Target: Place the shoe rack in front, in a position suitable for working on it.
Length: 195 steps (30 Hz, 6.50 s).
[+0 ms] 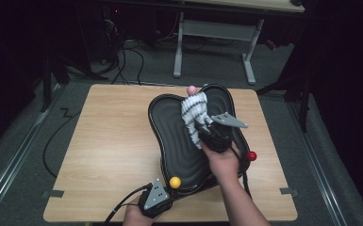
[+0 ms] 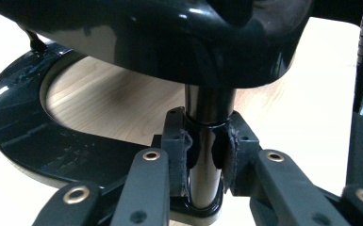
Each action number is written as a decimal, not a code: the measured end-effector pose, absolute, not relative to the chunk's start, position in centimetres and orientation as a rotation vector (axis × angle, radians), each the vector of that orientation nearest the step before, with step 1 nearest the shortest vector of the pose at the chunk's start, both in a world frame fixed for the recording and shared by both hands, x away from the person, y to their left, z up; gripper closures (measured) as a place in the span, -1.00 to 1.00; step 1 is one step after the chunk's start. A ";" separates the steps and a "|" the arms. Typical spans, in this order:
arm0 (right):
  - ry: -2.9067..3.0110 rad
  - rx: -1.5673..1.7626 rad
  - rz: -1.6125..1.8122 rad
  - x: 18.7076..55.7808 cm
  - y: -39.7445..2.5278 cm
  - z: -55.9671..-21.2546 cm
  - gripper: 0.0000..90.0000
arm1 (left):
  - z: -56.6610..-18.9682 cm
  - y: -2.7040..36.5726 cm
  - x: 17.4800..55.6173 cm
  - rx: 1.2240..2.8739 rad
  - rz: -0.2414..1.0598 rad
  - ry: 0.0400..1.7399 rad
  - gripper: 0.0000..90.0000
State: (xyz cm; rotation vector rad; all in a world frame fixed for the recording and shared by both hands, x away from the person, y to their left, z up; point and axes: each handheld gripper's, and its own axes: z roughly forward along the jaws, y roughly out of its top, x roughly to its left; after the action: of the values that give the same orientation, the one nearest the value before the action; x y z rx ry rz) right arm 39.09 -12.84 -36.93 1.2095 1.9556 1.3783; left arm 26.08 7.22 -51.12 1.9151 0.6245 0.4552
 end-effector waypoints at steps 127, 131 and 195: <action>1.758 1.493 1.372 45.4 -22.2 -35.2 0.66 | -51.1 7.6 26.3 1.915 0.449 0.631 0.64; 1.788 1.451 1.336 45.6 -20.4 -34.8 0.66 | -51.1 7.6 26.3 1.917 0.451 0.632 0.64; 1.940 1.049 1.518 28.5 -24.7 -39.3 0.73 | -51.1 7.6 26.4 1.913 0.440 0.630 0.64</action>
State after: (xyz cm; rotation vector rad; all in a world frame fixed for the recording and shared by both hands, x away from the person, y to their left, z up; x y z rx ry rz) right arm 28.55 -24.72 -39.32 1.0486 1.9399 1.5178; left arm 26.41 7.57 -51.12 1.9128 0.6305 0.4399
